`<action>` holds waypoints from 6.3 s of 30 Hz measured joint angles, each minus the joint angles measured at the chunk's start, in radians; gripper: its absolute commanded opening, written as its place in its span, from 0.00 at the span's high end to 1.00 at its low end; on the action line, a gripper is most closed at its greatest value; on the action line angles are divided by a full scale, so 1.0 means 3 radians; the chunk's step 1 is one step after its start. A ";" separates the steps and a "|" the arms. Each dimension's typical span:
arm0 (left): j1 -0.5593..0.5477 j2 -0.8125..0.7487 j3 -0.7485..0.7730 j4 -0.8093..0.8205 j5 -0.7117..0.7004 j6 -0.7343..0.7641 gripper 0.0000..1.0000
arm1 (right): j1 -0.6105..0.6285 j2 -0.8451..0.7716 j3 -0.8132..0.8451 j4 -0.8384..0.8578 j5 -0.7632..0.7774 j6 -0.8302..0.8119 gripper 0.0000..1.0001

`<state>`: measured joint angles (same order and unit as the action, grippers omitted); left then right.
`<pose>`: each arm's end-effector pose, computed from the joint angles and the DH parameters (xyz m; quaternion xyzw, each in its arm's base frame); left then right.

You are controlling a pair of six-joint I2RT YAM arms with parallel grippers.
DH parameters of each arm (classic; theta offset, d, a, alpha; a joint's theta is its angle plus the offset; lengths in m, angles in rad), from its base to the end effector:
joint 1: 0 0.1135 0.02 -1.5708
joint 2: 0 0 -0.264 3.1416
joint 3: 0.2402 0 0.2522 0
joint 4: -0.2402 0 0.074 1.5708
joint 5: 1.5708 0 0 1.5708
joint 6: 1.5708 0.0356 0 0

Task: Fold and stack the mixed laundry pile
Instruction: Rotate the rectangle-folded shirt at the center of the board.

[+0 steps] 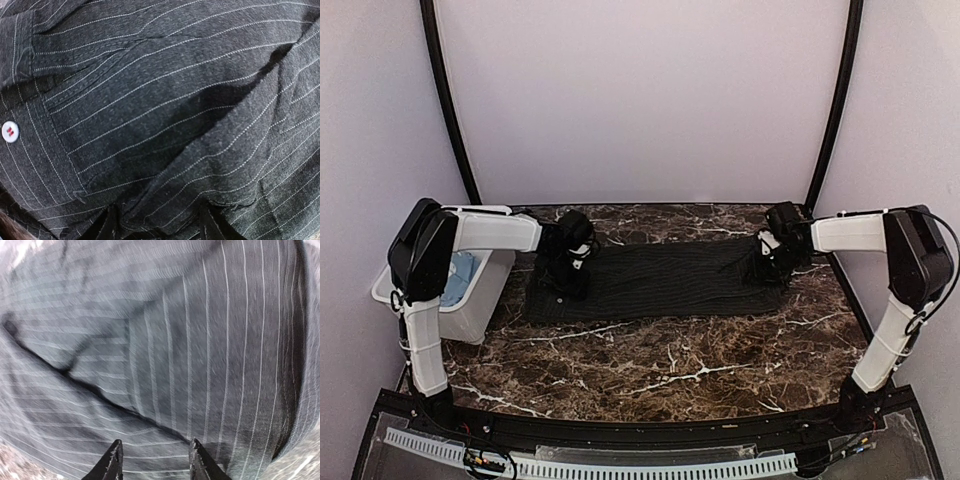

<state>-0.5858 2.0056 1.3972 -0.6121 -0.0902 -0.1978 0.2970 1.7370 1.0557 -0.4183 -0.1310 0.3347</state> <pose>0.3385 -0.2207 0.1594 0.1819 0.9668 -0.0254 0.1778 0.3250 0.1043 0.1688 0.0030 0.9704 0.1328 0.2016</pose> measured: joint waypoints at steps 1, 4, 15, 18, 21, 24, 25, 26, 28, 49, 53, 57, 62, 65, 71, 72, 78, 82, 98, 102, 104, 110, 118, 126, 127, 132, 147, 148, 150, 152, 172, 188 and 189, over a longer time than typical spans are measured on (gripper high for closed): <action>-0.0043 -0.0005 -0.0009 -0.0013 -0.0027 -0.0032 0.48 | -0.0008 0.0000 0.0046 -0.0005 -0.0001 -0.0001 0.55; -0.0280 -0.0018 -0.0023 -0.0103 -0.0095 -0.0149 0.50 | -0.0013 -0.0020 0.0173 -0.0006 0.0001 -0.0022 0.51; -0.1387 0.0028 0.0317 -0.0650 0.0486 -0.0451 0.32 | -0.0013 -0.0713 0.0144 -0.0211 0.0118 -0.0089 0.46; -0.1283 -0.0048 0.0547 -0.0626 0.0591 -0.0431 0.25 | -0.0013 -0.0891 -0.0023 -0.0201 0.0112 -0.0033 0.46; -0.1073 -0.0206 0.0743 -0.0436 0.0636 -0.0394 0.21 | -0.0013 -0.0921 -0.0186 -0.0201 0.0095 0.0019 0.46; -0.0908 -0.0223 0.0938 -0.0258 0.0623 -0.0334 0.21 | -0.0013 -0.0839 -0.0263 -0.0189 0.0079 0.0051 0.46; -0.0857 -0.0209 0.0973 -0.0186 0.0615 -0.0310 0.22 | -0.0013 -0.0801 -0.0270 -0.0182 0.0079 0.0057 0.46; -0.0825 -0.0189 0.0992 -0.0136 0.0607 -0.0286 0.23 | -0.0013 -0.0745 -0.0270 -0.0168 0.0078 0.0061 0.47; -0.0800 -0.0109 0.1002 -0.0056 0.0587 -0.0230 0.25 | -0.0013 -0.0607 -0.0266 -0.0114 0.0075 0.0062 0.47; -0.0945 -0.0613 -0.0746 -0.0070 0.0448 -0.0412 0.30 | 0.0011 0.1156 0.1321 -0.0098 -0.0336 -0.0220 0.53; -0.1259 -0.0646 -0.0764 -0.0041 0.0694 -0.0412 0.30 | 0.0074 0.1562 0.1963 -0.0212 -0.0524 -0.0351 0.52; -0.1431 -0.0647 -0.0704 0.0031 0.0923 -0.0444 0.23 | 0.0247 0.1822 0.2558 -0.0299 -0.0711 -0.0496 0.51; -0.1367 -0.0735 -0.0483 0.0193 0.0899 -0.0505 0.09 | 0.0404 0.1549 0.2632 -0.0298 -0.0855 -0.0561 0.46; -0.1217 -0.0862 -0.0359 0.0351 0.0888 -0.0526 0.09 | 0.0365 0.1086 0.2312 -0.0248 -0.0824 -0.0570 0.48; -0.0655 -0.0841 -0.0097 0.0739 0.0922 -0.0553 0.14 | -0.0032 0.0491 0.1797 -0.0075 -0.0539 -0.0404 0.50; -0.0612 -0.0783 -0.0014 0.0739 0.0899 -0.0537 0.15 | -0.0108 0.0474 0.1682 -0.0038 -0.0495 -0.0374 0.51; -0.0617 -0.0322 0.0256 0.0790 0.0847 -0.0399 0.23 | -0.0178 0.0785 0.1364 -0.0066 -0.0343 -0.0270 0.56; -0.0640 -0.0191 0.0130 0.0790 0.0856 -0.0385 0.30 | -0.0136 0.1094 0.1427 -0.0090 -0.0310 -0.0263 0.58; -0.1134 -0.0399 -0.0651 0.0726 0.1049 -0.0543 0.34 | 0.0214 0.1953 0.2576 -0.0211 -0.0599 -0.0394 0.59; -0.1109 -0.0514 -0.0659 0.0713 0.1110 -0.0577 0.30 | 0.0284 0.1951 0.2700 -0.0254 -0.0746 -0.0458 0.57; -0.1061 -0.0627 -0.0655 0.0716 0.1118 -0.0586 0.28 | 0.0278 0.1906 0.2679 -0.0248 -0.0776 -0.0486 0.54; -0.0506 -0.0924 -0.0486 0.0912 0.1119 -0.0628 0.24 | 0.0216 0.1392 0.2302 -0.0177 -0.0725 -0.0524 0.52; -0.0215 -0.0668 0.0192 0.1172 0.1129 -0.0614 0.24 | -0.0027 0.1101 0.2288 -0.0123 -0.0603 -0.0446 0.54; -0.0235 -0.0404 0.0251 0.1218 0.1235 -0.0614 0.24 | -0.0048 0.1486 0.2288 -0.0211 -0.0538 -0.0373 0.54; -0.0237 -0.0383 0.0251 0.1218 0.1242 -0.0614 0.24 | -0.0048 0.1553 0.2288 -0.0226 -0.0534 -0.0370 0.54; -0.0235 -0.0365 0.0251 0.1226 0.1272 -0.0613 0.24 | -0.0046 0.1807 0.2330 -0.0314 -0.0533 -0.0346 0.55; -0.0237 -0.0365 0.0251 0.1240 0.1269 -0.0610 0.24 | -0.0046 0.1963 0.2494 -0.0155 -0.1097 -0.0211 1.00; -0.0237 -0.0365 0.0251 0.1240 0.1268 -0.0608 0.24 | -0.0047 0.1965 0.2505 -0.0151 -0.1128 -0.0201 1.00; -0.0237 -0.0365 0.0251 0.1240 0.1260 -0.0601 0.24 | -0.0046 0.1965 0.2527 -0.0127 -0.1198 -0.0201 1.00; -0.0237 -0.0365 0.0251 0.1240 0.1256 -0.0599 0.24 | -0.0039 0.1965 0.2534 -0.0079 -0.1272 -0.0197 1.00; -0.0237 -0.0356 0.0193 0.1244 0.1208 -0.0512 0.20 | -0.0013 0.1965 0.2557 -0.0163 -0.0821 -0.0182 0.87; -0.0259 -0.0374 -0.0477 0.1294 0.1114 -0.0571 0.18 | -0.0031 0.2809 0.3890 -0.0488 -0.0721 -0.0243 0.83; -0.0259 -0.0376 -0.0474 0.1315 0.1123 -0.0577 0.19 | -0.0031 0.2822 0.3928 -0.0514 -0.0718 -0.0248 0.75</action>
<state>-0.6636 1.8927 1.2549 -0.2176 0.2466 -0.3710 0.2878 2.5835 2.2341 -0.5724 -0.3466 0.2604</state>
